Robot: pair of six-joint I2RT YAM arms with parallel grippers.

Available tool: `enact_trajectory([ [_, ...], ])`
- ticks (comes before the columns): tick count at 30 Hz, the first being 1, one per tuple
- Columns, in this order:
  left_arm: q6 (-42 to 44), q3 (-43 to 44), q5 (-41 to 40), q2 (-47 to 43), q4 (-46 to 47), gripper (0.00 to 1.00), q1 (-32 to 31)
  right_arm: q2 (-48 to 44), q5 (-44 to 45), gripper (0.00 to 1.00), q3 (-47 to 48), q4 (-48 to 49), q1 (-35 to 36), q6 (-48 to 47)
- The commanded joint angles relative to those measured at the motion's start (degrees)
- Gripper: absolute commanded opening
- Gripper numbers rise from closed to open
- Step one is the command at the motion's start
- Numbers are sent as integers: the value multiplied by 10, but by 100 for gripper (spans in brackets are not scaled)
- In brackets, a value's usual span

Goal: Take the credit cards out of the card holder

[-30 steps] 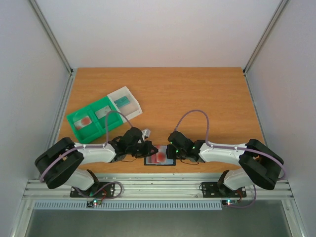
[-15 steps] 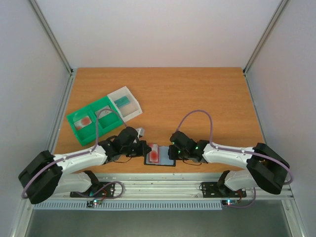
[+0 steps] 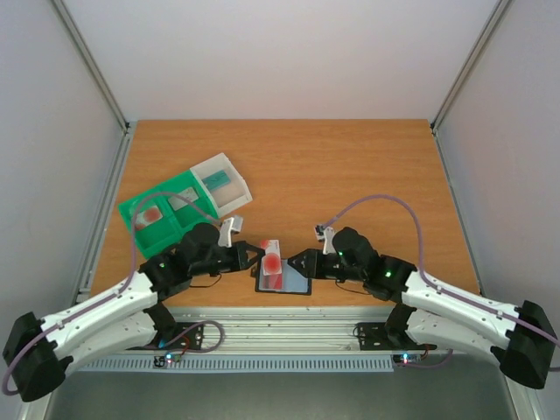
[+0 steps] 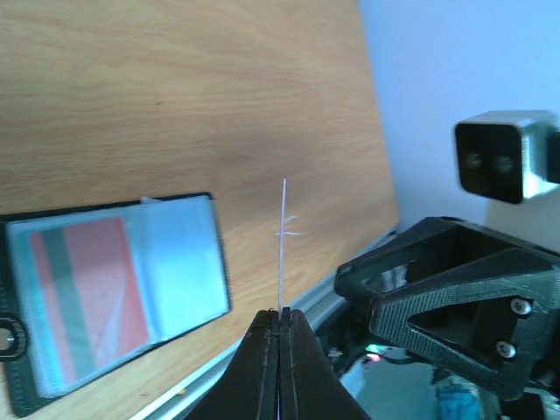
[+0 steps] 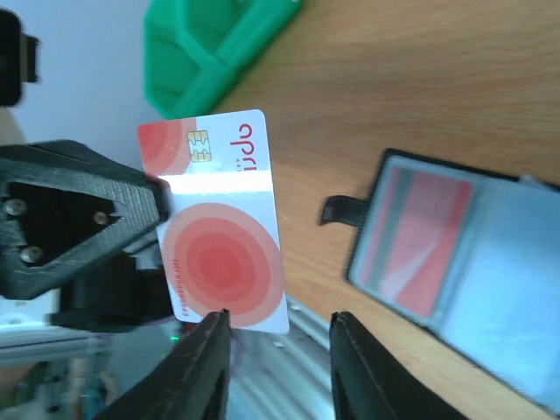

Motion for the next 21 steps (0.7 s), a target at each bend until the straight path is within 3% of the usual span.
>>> enact_trajectory([
  [1,-42,11,30,-47,49,0,-2,-48,-41,35,-21,61,1,57],
  [6,-78,-2,44,-80,117,0,-2,-55,-52,57,-22,87,1,68],
  [11,-134,-46,49,-93,214,0,-2,-35,-90,57,-24,140,1,80],
  [15,-143,-57,50,-93,232,0,-3,-26,-104,45,-32,178,1,93],
  [21,-145,-74,49,-98,245,0,-3,-26,-125,8,-42,225,2,89],
])
